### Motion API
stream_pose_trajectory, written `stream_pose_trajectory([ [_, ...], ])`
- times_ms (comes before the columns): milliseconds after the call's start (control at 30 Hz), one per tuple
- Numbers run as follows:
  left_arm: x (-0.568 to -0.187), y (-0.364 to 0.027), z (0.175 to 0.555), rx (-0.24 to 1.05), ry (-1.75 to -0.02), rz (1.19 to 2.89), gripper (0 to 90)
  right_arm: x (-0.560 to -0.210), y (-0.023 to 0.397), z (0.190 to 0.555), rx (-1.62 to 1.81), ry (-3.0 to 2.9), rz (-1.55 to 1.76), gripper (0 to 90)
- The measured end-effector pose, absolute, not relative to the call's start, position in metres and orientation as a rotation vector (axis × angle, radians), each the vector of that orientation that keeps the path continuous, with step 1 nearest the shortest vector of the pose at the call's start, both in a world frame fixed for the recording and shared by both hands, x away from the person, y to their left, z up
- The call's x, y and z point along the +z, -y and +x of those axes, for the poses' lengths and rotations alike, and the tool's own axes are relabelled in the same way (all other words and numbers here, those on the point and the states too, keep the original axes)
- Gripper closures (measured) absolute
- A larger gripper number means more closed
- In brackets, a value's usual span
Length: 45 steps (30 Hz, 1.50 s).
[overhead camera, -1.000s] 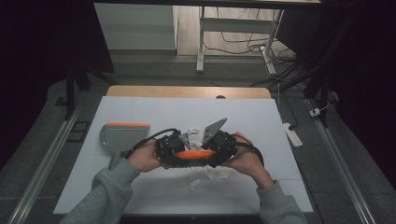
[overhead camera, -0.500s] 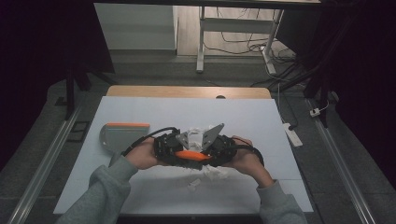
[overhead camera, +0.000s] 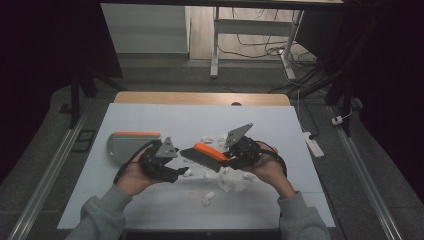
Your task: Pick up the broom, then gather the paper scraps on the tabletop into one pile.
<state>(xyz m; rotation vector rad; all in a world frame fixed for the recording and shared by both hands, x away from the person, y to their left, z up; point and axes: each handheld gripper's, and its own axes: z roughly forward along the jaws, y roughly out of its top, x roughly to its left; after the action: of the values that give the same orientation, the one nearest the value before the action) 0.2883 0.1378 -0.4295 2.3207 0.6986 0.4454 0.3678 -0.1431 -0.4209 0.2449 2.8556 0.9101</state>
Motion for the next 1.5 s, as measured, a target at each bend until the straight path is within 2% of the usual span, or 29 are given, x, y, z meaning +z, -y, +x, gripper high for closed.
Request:
stream_pose_trajectory([
  [300, -0.458, -0.191, 0.262, 0.476, -0.904, 2.143, 29.6, -0.417, 0.164, 0.380, 0.959, -2.778, 0.406, 69.6],
  [600, -0.484, -0.231, 0.239, 0.481, -1.051, 2.049, 29.0, -0.411, 0.194, 0.387, 0.985, -2.668, 0.571, 69.6],
  [1167, -0.493, -0.235, 0.241, 0.468, -1.070, 2.049, 27.2, -0.400, 0.231, 0.401, 0.920, -2.542, 0.788, 69.6],
  [1500, -0.496, -0.243, 0.234, 0.473, -1.082, 2.027, 27.8, -0.410, 0.237, 0.437, 0.708, -2.576, 0.912, 69.7],
])
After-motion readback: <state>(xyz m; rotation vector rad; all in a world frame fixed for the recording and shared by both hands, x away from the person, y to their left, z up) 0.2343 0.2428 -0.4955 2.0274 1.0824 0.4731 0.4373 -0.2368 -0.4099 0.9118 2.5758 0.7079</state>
